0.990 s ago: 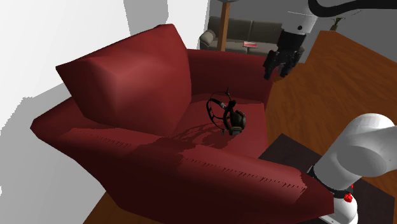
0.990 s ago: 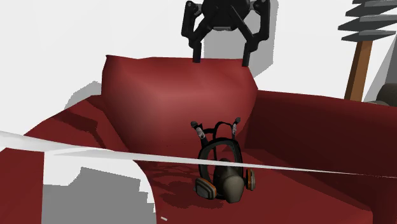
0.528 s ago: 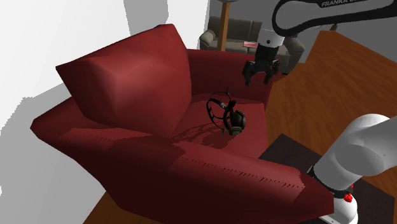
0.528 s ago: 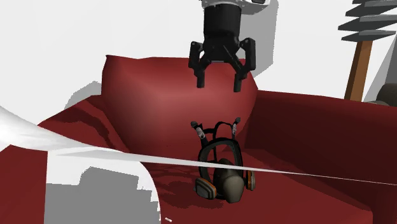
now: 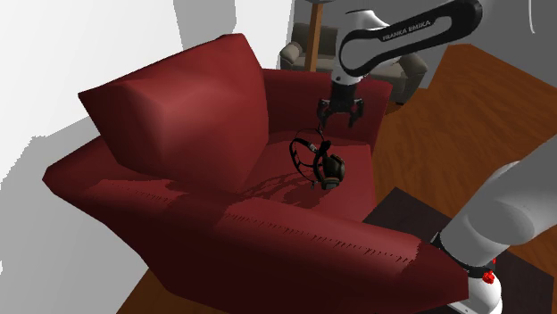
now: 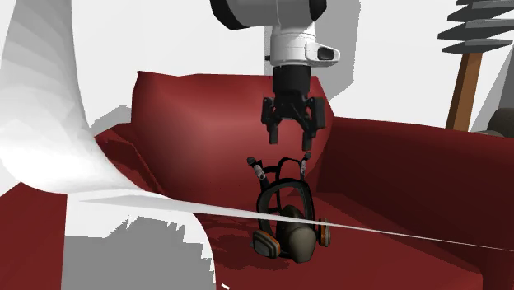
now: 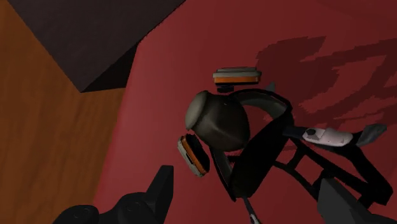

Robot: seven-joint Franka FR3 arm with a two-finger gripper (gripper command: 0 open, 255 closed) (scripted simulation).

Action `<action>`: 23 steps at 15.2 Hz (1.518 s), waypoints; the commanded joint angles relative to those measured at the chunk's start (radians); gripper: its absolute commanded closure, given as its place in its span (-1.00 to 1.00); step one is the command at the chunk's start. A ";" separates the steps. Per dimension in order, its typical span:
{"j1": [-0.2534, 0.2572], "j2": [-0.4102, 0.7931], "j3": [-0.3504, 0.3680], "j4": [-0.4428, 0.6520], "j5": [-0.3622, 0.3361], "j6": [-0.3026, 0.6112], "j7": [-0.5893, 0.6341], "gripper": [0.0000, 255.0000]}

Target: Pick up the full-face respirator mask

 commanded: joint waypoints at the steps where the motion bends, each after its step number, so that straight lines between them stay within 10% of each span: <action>1: -0.010 0.087 0.007 0.038 -0.015 0.035 0.069 -1.00; 14: -0.022 0.274 0.003 0.066 -0.048 0.169 0.178 -1.00; 15: -0.022 0.274 0.003 0.067 -0.048 0.168 0.178 1.00; 23: -0.022 0.276 0.003 0.069 -0.048 0.168 0.178 1.00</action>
